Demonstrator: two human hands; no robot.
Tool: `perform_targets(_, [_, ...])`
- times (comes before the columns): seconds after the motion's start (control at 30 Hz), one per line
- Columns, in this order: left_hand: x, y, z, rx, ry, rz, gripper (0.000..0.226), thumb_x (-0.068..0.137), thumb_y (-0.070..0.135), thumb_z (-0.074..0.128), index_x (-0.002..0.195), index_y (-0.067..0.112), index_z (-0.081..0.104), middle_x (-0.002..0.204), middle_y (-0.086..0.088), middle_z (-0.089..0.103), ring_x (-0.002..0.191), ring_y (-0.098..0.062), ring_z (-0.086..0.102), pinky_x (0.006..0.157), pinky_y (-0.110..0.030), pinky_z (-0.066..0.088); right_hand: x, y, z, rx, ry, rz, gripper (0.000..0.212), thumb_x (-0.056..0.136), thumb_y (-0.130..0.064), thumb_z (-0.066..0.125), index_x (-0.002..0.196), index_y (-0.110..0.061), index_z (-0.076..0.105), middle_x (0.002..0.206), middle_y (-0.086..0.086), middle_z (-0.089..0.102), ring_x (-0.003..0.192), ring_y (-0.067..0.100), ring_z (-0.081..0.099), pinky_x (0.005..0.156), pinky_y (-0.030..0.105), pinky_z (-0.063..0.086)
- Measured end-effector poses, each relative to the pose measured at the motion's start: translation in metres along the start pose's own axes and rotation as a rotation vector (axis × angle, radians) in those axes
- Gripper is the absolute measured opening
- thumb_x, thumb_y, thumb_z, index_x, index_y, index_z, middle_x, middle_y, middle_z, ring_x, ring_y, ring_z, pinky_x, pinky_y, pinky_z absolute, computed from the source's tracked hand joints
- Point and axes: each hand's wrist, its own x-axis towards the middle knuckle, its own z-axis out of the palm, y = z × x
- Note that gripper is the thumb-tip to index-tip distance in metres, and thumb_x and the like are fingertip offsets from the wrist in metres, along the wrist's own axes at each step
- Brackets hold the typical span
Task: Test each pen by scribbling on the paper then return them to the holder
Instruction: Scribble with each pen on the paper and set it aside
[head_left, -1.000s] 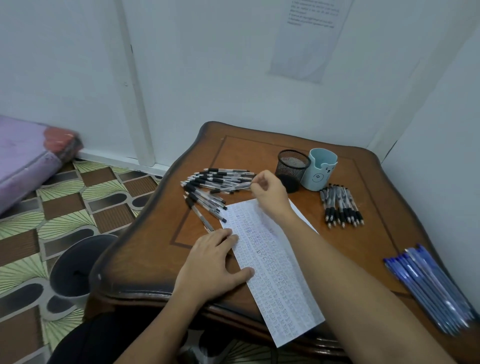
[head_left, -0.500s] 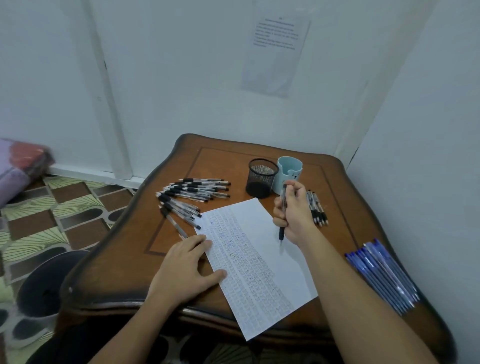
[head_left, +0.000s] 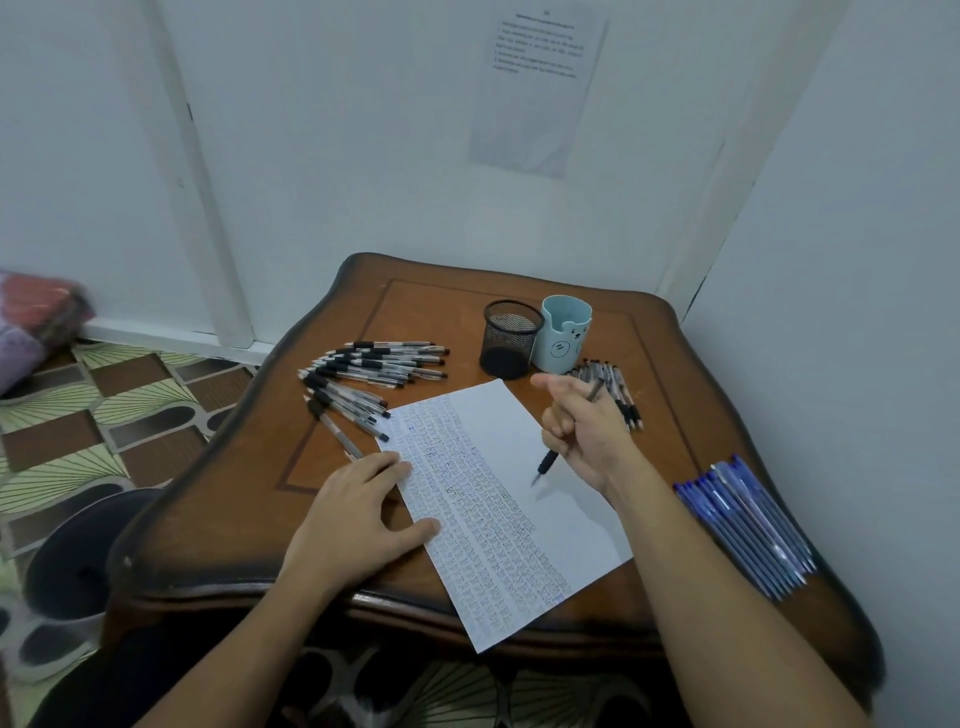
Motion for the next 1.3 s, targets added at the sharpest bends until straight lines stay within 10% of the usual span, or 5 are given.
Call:
perform_targets(0.27, [-0.001, 0.003, -0.003, 0.017, -0.013, -0.008, 0.102, 0.063, 0.088, 0.028, 0.143, 0.026, 0.045, 0.150, 0.009, 0.037, 0.138, -0.010, 0.029, 0.114, -0.031, 0.019, -0.029, 0.023, -0.034, -0.221, -0.046, 0.164, 0.077, 0.092, -0.065, 0.027, 0.106, -0.002, 0.070, 0.076, 0.018, 0.068, 0.064, 0.022, 0.062, 0.059, 0.030, 0.044])
perform_targets(0.43, [-0.001, 0.005, -0.001, 0.018, 0.006, -0.003, 0.102, 0.063, 0.086, 0.031, 0.141, 0.023, 0.049, 0.148, 0.007, 0.041, 0.135, -0.012, 0.033, 0.112, -0.032, 0.021, -0.046, 0.048, -0.048, -0.292, -0.053, 0.032, 0.033, 0.077, -0.046, 0.071, 0.069, -0.017, 0.059, 0.058, 0.007, 0.049, 0.049, 0.017, 0.039, 0.046, 0.025, 0.028])
perform_targets(0.6, [-0.001, 0.004, 0.000, 0.018, -0.005, -0.014, 0.103, 0.062, 0.087, 0.031, 0.141, 0.024, 0.048, 0.149, 0.008, 0.039, 0.136, -0.011, 0.031, 0.113, -0.033, 0.020, -0.051, 0.055, -0.045, -0.532, -0.113, -0.023, 0.030, 0.080, -0.042, 0.072, 0.071, -0.015, 0.062, 0.066, 0.007, 0.069, 0.062, 0.017, 0.065, 0.067, 0.037, 0.053])
perform_targets(0.73, [0.000, 0.003, 0.000, 0.024, -0.007, -0.015, 0.103, 0.062, 0.088, 0.031, 0.142, 0.024, 0.048, 0.149, 0.007, 0.039, 0.136, -0.012, 0.032, 0.114, -0.034, 0.020, -0.047, 0.055, -0.048, -0.565, -0.065, -0.108, 0.032, 0.080, 0.004, 0.077, 0.061, -0.006, 0.053, 0.050, -0.001, 0.054, 0.045, 0.005, 0.047, 0.047, 0.017, 0.038])
perform_targets(1.3, [0.000, 0.001, 0.004, 0.021, 0.031, 0.000, 0.097, 0.065, 0.085, 0.037, 0.139, 0.024, 0.051, 0.146, 0.007, 0.043, 0.134, -0.011, 0.035, 0.111, -0.032, 0.022, -0.044, 0.064, -0.047, -0.488, -0.018, -0.098, 0.051, 0.078, 0.018, 0.063, 0.048, -0.016, 0.038, 0.049, 0.003, 0.038, 0.045, 0.010, 0.038, 0.045, 0.021, 0.041])
